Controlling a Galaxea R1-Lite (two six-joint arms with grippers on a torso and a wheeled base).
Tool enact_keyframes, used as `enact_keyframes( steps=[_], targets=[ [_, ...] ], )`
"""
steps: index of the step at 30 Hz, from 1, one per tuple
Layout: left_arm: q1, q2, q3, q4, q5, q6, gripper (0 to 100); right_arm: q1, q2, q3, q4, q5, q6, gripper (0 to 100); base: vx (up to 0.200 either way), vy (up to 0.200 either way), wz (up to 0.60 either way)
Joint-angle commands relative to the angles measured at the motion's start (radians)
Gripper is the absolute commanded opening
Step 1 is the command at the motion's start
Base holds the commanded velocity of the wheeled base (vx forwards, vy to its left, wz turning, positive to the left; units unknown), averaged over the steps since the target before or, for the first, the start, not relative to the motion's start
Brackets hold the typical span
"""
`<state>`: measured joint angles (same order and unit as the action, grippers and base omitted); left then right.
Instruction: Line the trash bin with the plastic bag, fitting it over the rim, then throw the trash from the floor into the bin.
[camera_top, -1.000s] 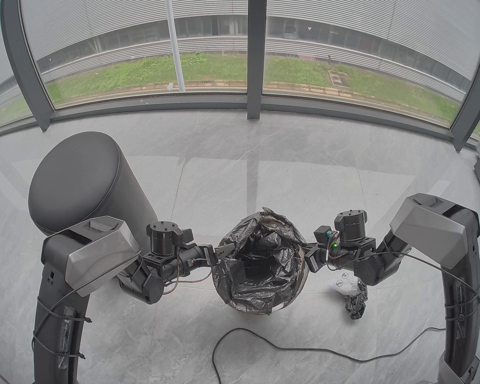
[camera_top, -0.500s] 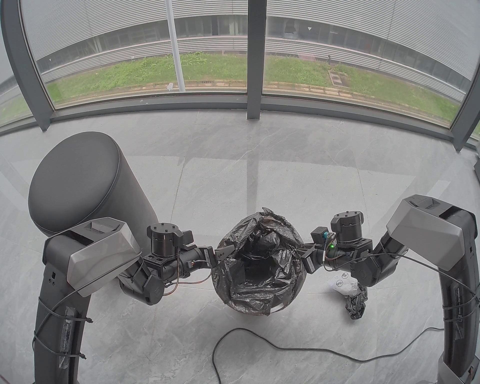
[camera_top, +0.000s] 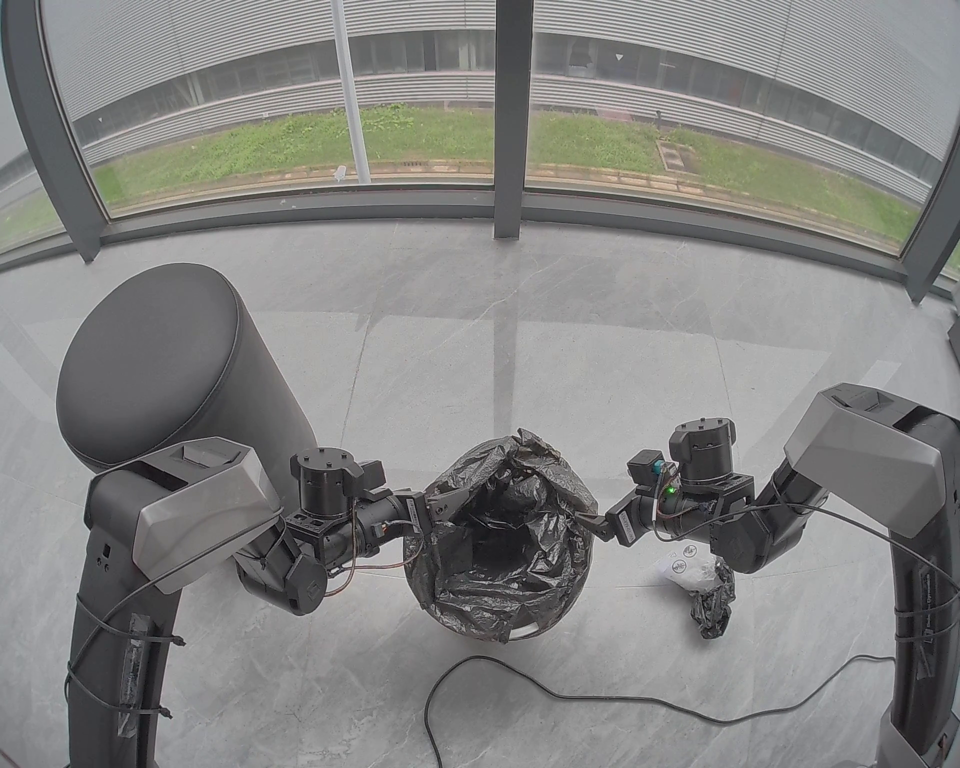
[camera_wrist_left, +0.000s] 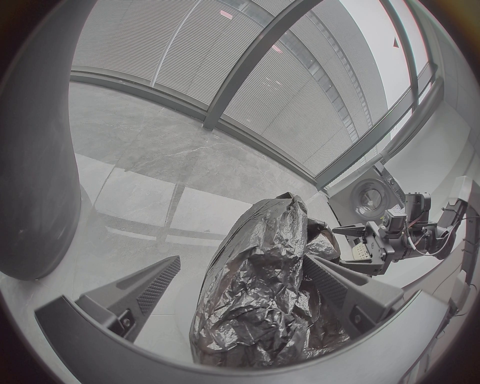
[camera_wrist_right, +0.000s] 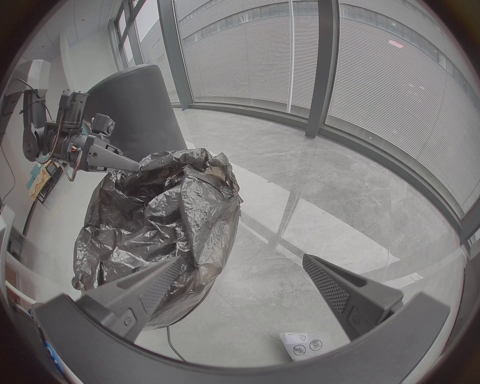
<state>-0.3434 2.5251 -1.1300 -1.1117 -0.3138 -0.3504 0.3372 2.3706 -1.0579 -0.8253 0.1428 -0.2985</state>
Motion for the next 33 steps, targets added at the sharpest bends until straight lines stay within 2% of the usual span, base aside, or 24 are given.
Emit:
enact_keyframes(
  steps=[1,17,33],
  targets=[
    [0.003,0.004,0.004,-0.002,0.002,0.005,100,0.0,-0.03,0.021,-0.003,0.0,-0.001,100,0.0,0.0,0.0],
    [0.093,0.096,-0.123,0.033,0.004,0.002,100,0.029,-0.102,0.081,-0.034,0.0,0.002,100,0.0,0.0,0.0],
    [0.098,0.178,-0.183,0.066,-0.001,0.004,100,0.046,-0.129,0.121,-0.037,0.0,0.004,100,0.0,0.0,0.0]
  ],
)
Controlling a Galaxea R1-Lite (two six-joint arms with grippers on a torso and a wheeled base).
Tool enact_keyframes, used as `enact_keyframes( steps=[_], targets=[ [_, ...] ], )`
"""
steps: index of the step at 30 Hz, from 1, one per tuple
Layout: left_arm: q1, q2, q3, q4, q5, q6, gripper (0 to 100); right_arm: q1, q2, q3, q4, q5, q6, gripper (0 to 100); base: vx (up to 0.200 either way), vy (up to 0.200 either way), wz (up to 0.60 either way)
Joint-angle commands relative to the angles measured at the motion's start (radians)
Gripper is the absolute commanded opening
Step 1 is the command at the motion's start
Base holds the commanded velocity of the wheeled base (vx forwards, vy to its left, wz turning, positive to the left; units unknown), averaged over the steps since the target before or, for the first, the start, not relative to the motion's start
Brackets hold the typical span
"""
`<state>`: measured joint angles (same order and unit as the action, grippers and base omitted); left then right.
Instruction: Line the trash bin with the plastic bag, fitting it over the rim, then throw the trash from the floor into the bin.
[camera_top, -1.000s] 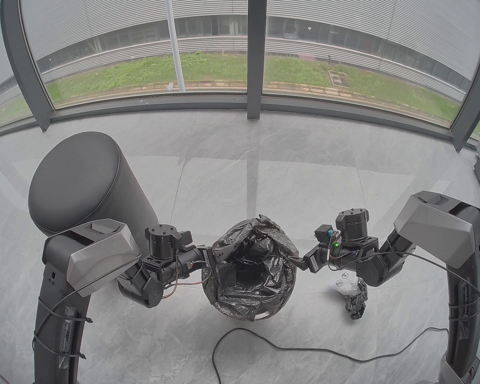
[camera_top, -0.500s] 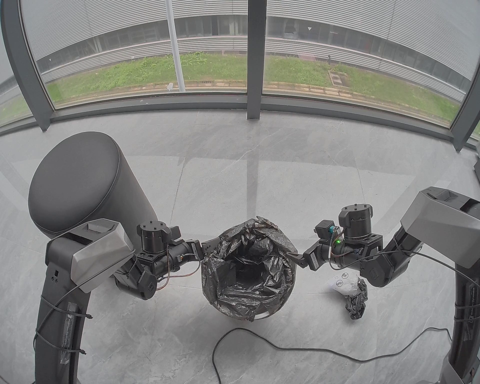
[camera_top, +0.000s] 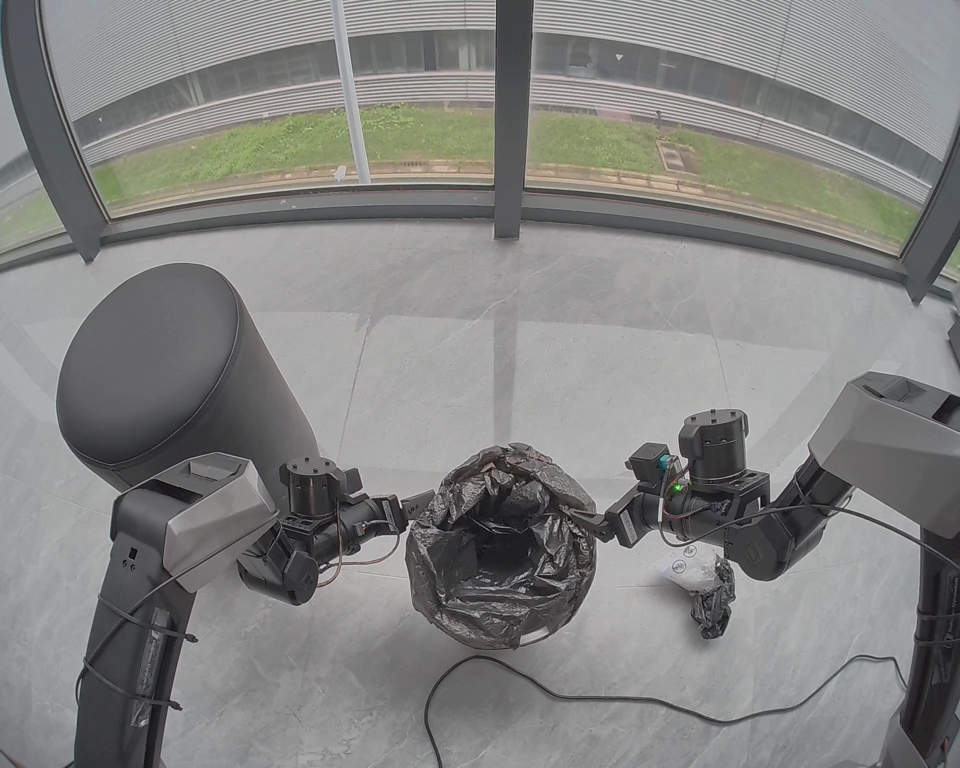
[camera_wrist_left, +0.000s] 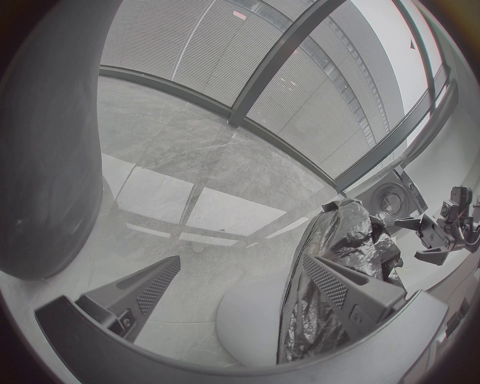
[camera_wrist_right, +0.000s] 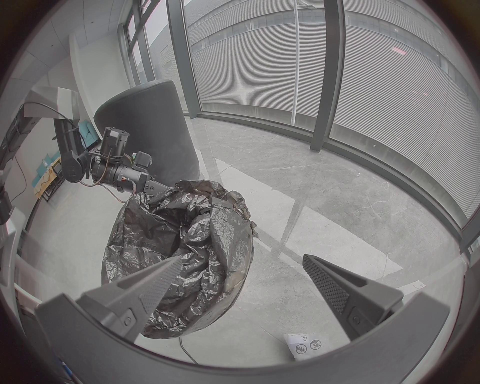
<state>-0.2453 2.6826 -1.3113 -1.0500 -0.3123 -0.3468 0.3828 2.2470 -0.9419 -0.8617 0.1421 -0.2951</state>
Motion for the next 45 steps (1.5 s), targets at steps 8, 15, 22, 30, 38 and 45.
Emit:
enact_keyframes(
  steps=[8,15,22,30,38,45],
  targets=[
    [0.003,0.022,0.017,0.035,-0.004,-0.001,100,-0.004,0.014,-0.034,0.001,-0.007,0.034,100,0.0,0.0,0.0],
    [0.026,-0.086,0.098,-0.01,-0.014,-0.012,100,-0.013,0.118,-0.097,0.001,-0.035,0.053,100,0.0,0.0,0.0],
    [0.02,-0.194,0.227,-0.065,-0.06,-0.012,100,-0.036,0.19,-0.175,0.007,-0.044,0.059,100,0.0,0.0,0.0],
    [0.014,-0.21,0.34,-0.171,-0.06,-0.012,100,-0.094,0.194,-0.195,0.003,-0.055,0.06,100,0.0,0.0,0.0],
    [0.004,-0.199,0.365,-0.194,-0.07,-0.012,100,-0.107,0.192,-0.195,0.001,-0.056,0.062,100,0.0,0.0,0.0],
    [-0.003,-0.214,0.408,-0.216,-0.07,-0.011,100,-0.111,0.281,-0.239,0.003,-0.068,0.088,100,0.0,0.0,0.0]
  ],
)
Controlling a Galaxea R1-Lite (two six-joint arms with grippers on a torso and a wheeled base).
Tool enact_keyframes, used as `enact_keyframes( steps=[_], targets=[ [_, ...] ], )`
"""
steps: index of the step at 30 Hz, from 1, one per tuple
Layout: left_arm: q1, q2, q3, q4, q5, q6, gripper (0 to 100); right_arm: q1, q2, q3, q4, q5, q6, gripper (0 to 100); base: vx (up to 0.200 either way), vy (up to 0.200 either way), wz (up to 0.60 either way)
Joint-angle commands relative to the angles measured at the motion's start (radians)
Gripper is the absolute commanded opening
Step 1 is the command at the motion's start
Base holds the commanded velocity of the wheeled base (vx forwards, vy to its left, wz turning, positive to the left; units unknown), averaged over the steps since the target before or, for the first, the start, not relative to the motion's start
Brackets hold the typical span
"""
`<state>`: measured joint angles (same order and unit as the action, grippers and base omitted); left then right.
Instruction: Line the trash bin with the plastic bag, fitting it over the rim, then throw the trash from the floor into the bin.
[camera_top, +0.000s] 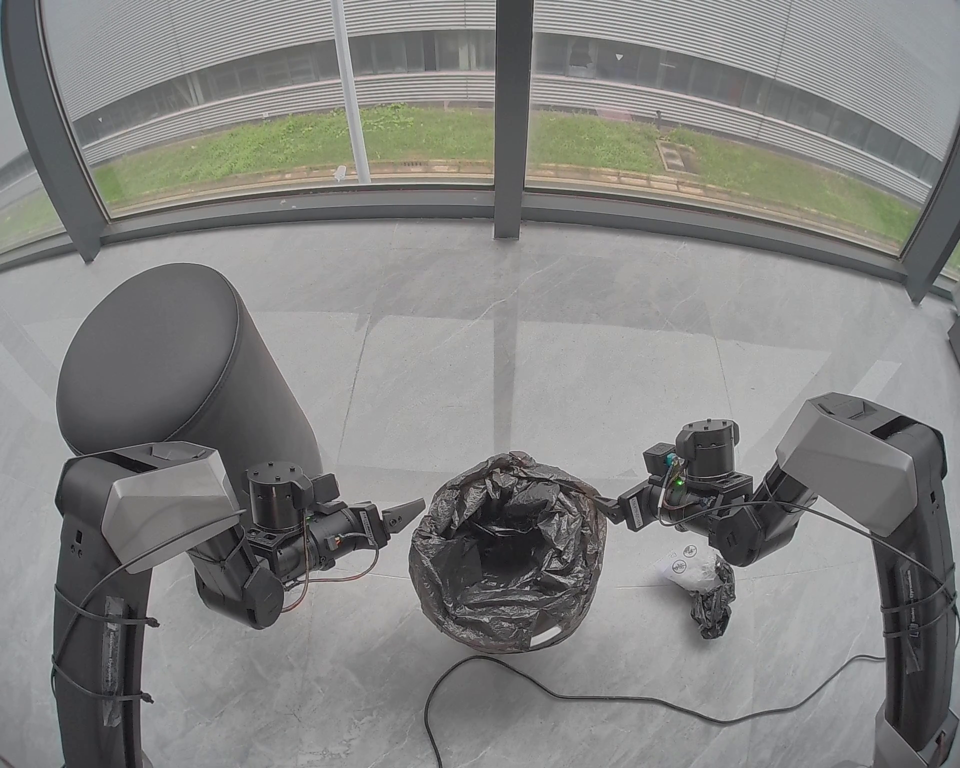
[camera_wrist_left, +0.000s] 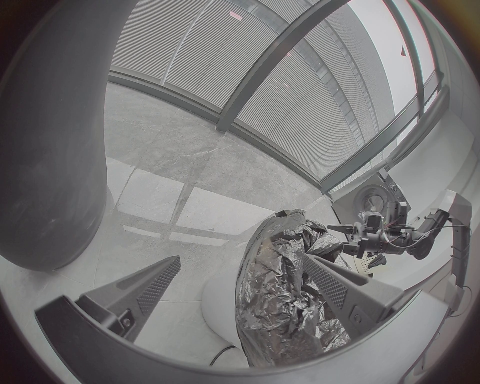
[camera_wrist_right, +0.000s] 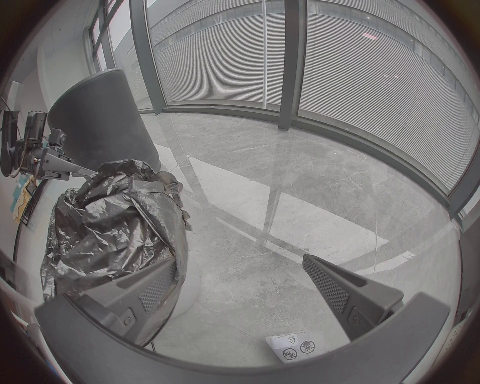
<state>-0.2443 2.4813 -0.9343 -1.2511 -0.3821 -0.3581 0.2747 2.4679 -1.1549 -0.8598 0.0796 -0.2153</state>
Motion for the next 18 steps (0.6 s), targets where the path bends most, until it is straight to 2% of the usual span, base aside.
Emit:
enact_keyframes(
  steps=[1,10,18],
  targets=[
    [-0.004,-0.018,0.045,-0.03,0.0,0.001,100,-0.006,0.071,-0.034,0.001,-0.006,0.011,100,0.0,0.0,0.0],
    [0.005,-0.024,0.16,-0.123,-0.001,0.001,100,-0.012,0.121,-0.046,0.001,0.011,0.014,100,0.0,0.0,0.0],
    [0.003,-0.028,0.183,-0.136,-0.001,0.001,100,-0.019,0.131,-0.046,-0.001,0.049,0.013,100,0.0,0.0,0.0]
  ],
)
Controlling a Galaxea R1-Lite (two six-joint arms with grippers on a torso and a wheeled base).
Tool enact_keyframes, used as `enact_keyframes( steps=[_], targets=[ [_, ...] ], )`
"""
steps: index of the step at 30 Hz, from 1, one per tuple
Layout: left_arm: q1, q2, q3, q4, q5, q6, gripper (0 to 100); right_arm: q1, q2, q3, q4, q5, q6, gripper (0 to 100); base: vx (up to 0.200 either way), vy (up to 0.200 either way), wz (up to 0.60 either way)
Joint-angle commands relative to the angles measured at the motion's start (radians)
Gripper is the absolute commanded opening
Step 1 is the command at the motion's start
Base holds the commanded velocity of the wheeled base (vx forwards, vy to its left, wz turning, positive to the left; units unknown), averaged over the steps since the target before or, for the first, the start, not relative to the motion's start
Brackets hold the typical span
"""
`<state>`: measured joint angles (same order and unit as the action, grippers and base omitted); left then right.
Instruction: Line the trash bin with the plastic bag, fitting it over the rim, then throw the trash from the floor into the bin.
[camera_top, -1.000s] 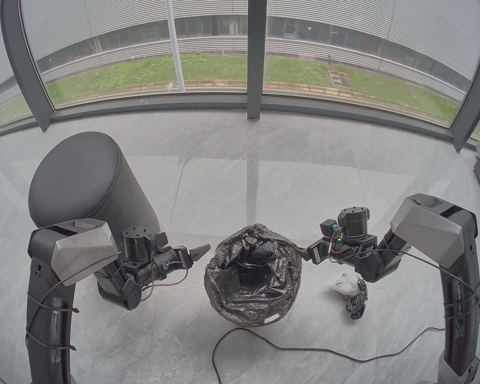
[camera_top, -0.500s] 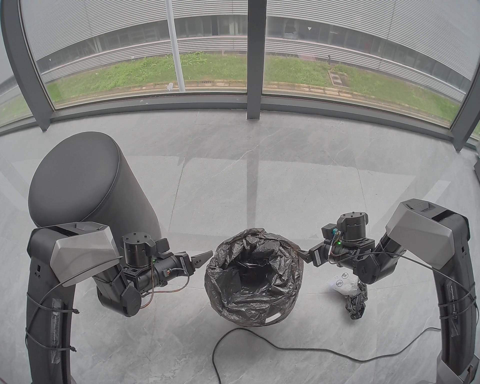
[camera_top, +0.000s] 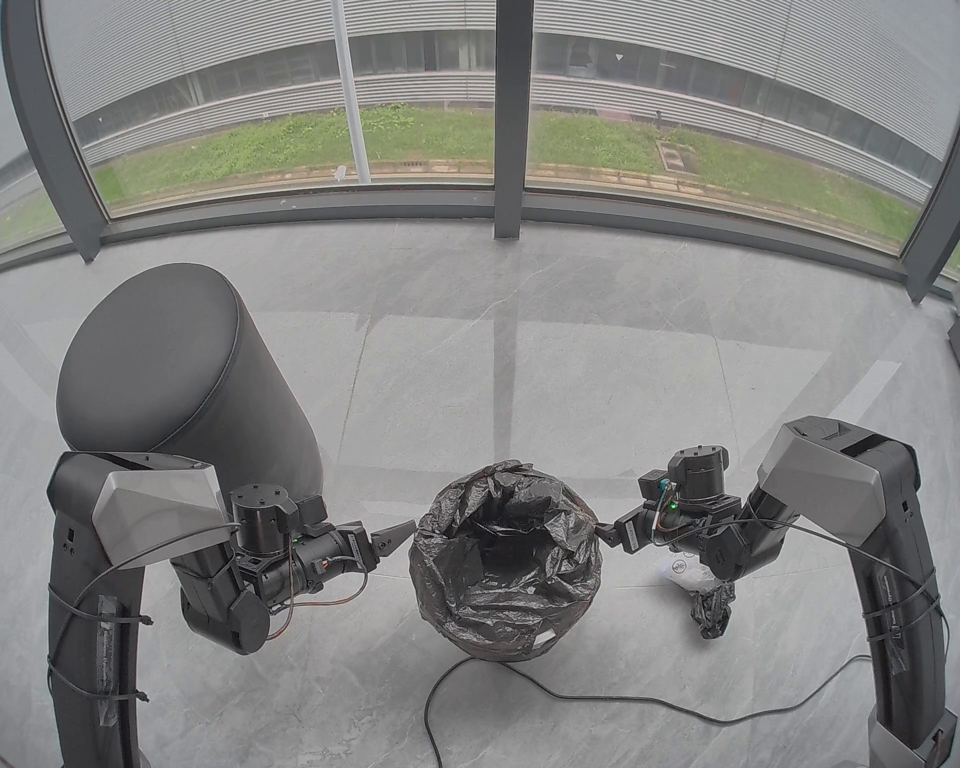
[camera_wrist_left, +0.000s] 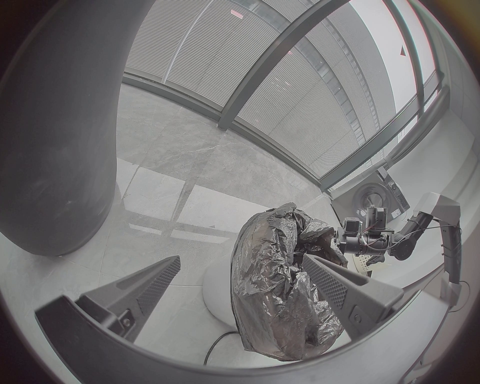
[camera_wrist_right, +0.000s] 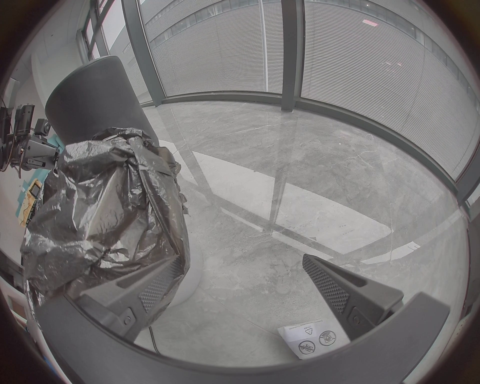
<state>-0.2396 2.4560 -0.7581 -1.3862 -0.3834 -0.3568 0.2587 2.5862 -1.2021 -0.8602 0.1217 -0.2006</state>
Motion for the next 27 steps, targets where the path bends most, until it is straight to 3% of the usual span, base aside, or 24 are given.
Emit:
enact_keyframes(
  steps=[1,5,21,25,27],
  targets=[
    [-0.001,-0.003,0.006,-0.001,0.0,-0.001,100,-0.003,0.012,0.003,0.0,0.01,-0.002,100,0.0,0.0,0.0],
    [-0.003,-0.003,0.01,-0.001,0.0,-0.001,100,0.002,-0.018,0.022,-0.003,0.039,-0.002,100,0.0,0.0,0.0],
    [-0.009,0.049,-0.015,0.009,0.014,-0.001,100,-0.026,-0.256,0.259,-0.002,0.049,-0.008,100,0.0,0.0,0.0],
    [-0.01,0.049,-0.147,0.05,0.003,-0.002,100,-0.039,-0.285,0.292,-0.003,0.049,-0.008,100,0.0,0.0,0.0],
    [-0.029,0.035,-0.285,0.174,0.0,-0.002,100,-0.039,-0.305,0.314,-0.003,0.049,-0.008,100,0.0,0.0,0.0]
  ],
)
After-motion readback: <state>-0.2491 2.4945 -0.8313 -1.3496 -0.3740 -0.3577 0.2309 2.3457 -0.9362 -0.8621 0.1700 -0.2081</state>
